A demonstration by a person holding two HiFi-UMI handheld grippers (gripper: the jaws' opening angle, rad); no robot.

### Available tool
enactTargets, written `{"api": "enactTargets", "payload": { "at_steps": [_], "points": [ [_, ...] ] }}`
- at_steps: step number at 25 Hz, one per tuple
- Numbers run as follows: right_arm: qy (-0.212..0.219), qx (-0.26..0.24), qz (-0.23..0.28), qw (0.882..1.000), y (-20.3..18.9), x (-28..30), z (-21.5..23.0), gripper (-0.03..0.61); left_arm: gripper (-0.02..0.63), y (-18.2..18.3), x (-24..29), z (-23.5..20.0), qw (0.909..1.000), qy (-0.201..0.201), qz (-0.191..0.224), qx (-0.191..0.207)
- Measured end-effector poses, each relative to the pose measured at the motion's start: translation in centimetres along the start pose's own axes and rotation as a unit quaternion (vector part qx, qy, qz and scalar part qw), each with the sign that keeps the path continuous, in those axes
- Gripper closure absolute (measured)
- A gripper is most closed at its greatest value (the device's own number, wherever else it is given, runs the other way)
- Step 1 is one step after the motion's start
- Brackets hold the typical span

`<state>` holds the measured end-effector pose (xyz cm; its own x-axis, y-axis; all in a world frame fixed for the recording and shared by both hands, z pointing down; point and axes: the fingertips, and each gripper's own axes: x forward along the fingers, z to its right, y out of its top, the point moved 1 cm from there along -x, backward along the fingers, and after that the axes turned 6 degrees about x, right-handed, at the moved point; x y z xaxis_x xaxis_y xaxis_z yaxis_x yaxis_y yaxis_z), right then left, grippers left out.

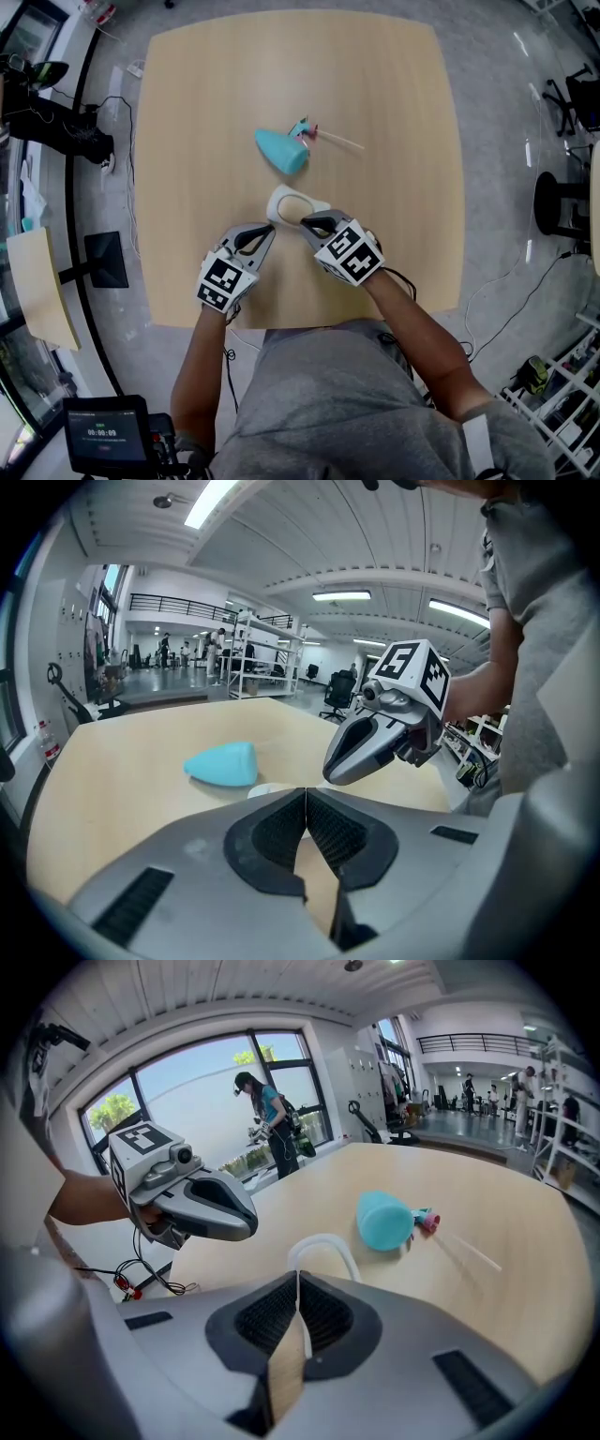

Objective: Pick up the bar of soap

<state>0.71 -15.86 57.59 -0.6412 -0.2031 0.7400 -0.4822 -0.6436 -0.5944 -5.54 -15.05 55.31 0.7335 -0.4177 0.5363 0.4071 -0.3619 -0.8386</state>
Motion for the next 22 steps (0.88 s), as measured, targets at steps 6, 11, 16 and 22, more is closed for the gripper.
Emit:
{"api": "enactTargets", "payload": {
  "at_steps": [6,11,16,22],
  "points": [
    [0.005,0.000,-0.005,1.000,-0.5,0.4,-0.5,0.571,0.607,-0.4,0.5,0.6,0.9998,-0.010,-0.013,0.013],
    [0.008,-0.002,-0.010,1.000,-1.1,0.9,-0.7,0.571,0.607,-0.9,0.9,0.9,0.9992,-0.019,-0.023,0.025],
    [0.007,-0.006,-0.005,1.000,-0.6,1.1,-0.7,0.571,0.607,-1.1,0.9,0.6,0.9989,-0.018,-0.028,0.032],
    [0.002,-0.005,-0.007,1.000,-0.6,1.5,-0.1,0.571,0.607,-2.2,1.4,0.2,0.9984,-0.018,-0.040,0.036]
  ]
}}
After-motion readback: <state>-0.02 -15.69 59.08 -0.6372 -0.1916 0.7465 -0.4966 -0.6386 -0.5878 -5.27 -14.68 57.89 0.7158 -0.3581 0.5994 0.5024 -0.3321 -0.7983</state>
